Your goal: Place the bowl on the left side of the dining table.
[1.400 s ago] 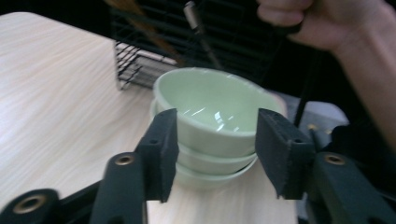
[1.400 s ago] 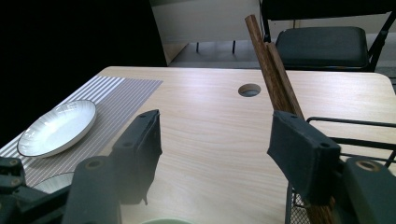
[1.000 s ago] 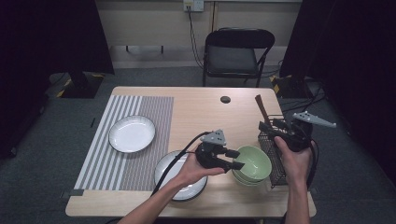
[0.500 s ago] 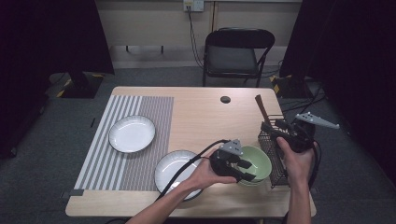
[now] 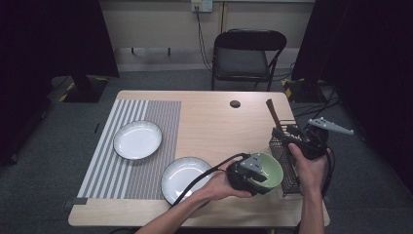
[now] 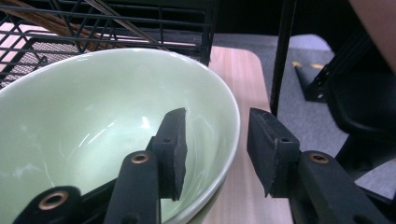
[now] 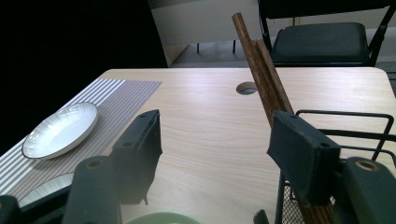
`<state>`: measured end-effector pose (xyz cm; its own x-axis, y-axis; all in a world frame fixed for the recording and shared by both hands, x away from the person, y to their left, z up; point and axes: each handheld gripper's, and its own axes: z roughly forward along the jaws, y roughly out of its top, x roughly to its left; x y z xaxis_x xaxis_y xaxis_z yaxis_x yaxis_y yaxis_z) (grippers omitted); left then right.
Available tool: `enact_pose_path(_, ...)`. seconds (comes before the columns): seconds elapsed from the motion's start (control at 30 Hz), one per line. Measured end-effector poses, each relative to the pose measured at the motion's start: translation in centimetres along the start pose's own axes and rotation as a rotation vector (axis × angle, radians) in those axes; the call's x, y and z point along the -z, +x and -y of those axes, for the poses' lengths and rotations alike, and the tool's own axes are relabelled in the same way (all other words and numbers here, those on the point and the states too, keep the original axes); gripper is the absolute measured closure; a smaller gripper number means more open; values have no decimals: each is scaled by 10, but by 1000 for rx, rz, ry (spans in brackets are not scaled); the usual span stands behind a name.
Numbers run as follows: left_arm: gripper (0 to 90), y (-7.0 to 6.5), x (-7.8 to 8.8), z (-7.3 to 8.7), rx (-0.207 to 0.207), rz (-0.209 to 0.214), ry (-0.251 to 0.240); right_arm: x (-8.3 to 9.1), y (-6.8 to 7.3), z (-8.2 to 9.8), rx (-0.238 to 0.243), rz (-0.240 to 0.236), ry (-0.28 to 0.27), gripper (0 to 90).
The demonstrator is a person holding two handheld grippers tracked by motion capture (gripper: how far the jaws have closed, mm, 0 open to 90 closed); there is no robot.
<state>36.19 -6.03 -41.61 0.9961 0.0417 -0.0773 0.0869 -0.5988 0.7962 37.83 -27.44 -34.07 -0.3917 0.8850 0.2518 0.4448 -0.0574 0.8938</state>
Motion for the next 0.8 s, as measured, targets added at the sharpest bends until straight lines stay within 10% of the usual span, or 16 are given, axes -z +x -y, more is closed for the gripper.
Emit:
enact_pose_path(0.33, 778, 2, -5, 0, -16, 51, 26, -1, -1, 0, -2, -2, 1, 340)
enact_pose_path(0.8, 824, 8, -3, -4, 100, 118, -50, 2, -3, 0, -10, 0, -6, 337)
